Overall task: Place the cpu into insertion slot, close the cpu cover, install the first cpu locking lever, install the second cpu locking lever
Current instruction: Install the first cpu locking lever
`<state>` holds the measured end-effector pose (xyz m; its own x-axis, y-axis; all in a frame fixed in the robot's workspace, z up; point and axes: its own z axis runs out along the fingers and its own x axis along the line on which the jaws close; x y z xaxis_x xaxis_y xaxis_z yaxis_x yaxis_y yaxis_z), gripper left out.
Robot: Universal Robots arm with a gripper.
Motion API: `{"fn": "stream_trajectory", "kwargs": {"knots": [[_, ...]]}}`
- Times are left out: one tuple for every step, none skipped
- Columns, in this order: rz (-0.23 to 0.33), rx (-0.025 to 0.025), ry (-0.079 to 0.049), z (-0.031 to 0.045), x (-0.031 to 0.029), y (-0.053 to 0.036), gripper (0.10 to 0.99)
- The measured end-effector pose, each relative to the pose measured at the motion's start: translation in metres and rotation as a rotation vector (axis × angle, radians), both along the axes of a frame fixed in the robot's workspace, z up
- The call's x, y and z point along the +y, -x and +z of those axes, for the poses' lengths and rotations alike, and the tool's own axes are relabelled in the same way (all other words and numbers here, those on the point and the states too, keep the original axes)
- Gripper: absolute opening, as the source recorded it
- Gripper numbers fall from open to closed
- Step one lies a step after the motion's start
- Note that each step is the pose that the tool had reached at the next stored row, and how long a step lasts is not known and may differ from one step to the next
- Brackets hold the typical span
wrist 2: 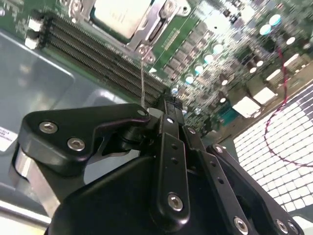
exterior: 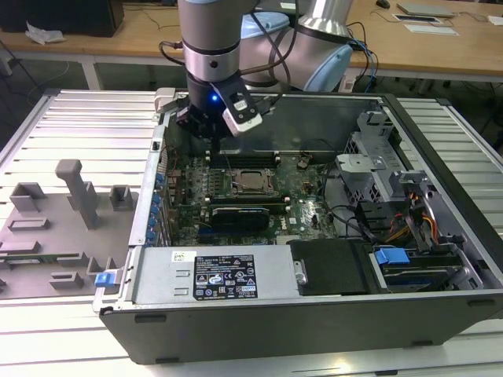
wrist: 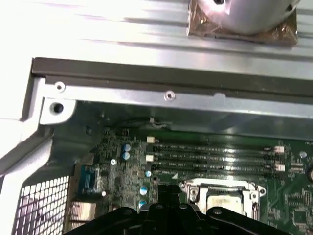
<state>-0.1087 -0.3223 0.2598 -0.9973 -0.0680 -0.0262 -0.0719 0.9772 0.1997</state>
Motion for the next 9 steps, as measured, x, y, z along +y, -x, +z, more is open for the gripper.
{"fn": "stream_trajectory", "kwargs": {"knots": [[0.0,0.0,-0.009,-0.0005,0.0,0.0,0.106],[0.0,-0.0001,-0.015,-0.0014,0.0,0.0,0.106],[0.0,-0.0002,-0.02,-0.0034,0.0001,0.0,0.106],[0.0,0.0,-0.022,-0.0047,0.0,0.0,0.106],[0.0,-0.0001,-0.023,-0.0058,0.0,-0.0002,0.106],[0.0,0.0,-0.023,-0.0066,0.0,-0.0008,0.106],[0.0,0.0001,-0.023,-0.0069,0.0,-0.002,0.106],[0.0,0.0001,-0.023,-0.0073,0.0,-0.0044,0.106],[0.0,0.0001,-0.023,-0.0074,0.0,-0.0067,0.106]]}}
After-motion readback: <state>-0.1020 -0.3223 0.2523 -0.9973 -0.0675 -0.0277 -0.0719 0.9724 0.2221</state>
